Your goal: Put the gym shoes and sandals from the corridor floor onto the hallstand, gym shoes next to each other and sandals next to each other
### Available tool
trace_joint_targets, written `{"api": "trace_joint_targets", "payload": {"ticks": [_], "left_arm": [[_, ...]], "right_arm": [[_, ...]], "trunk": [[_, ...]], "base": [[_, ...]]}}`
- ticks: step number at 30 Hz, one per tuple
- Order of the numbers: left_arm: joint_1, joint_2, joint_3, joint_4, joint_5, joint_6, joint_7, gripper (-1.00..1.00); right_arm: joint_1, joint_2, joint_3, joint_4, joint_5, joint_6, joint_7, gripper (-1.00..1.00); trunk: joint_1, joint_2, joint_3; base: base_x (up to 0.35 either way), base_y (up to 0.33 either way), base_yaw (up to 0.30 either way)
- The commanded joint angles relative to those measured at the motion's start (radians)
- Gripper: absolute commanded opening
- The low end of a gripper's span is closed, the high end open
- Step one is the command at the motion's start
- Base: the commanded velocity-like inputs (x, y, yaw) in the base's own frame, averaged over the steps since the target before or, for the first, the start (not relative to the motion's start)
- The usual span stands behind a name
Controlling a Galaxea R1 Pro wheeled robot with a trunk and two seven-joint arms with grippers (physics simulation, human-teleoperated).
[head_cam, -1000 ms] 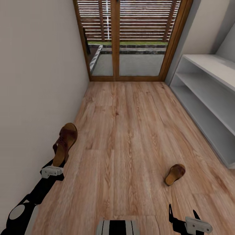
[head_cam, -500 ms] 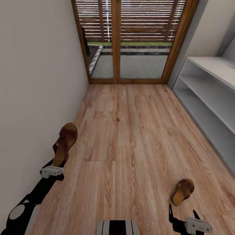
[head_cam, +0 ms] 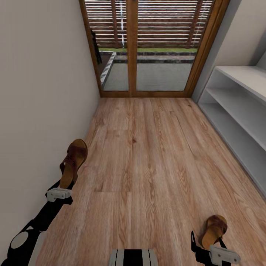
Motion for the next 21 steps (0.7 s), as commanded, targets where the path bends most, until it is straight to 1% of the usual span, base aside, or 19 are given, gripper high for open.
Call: {"api": "trace_joint_targets", "payload": {"ticks": [1, 15, 21], "left_arm": [[0.0, 0.0, 0.0, 0.0, -0.003, -0.001, 0.001, -1.0], [0.0, -0.002, 0.0, 0.0, -0.003, -0.002, 0.002, -1.0], [0.0, -0.002, 0.0, 0.0, -0.004, -0.002, 0.002, -1.0]], "right_arm": [[0.0, 0.0, 0.0, 0.0, 0.0, 0.0, 0.0, 1.0], [0.0, 0.0, 0.0, 0.001, 0.0, 0.0, 0.0, 1.0], [0.0, 0.0, -0.001, 0.001, 0.0, 0.0, 0.001, 1.0]], "trunk": [[0.0, 0.0, 0.0], [0.0, 0.0, 0.0], [0.0, 0.0, 0.0]], "base": [[0.051, 0.002, 0.0], [0.011, 0.0, -0.001], [0.001, 0.0, -0.138]]}}
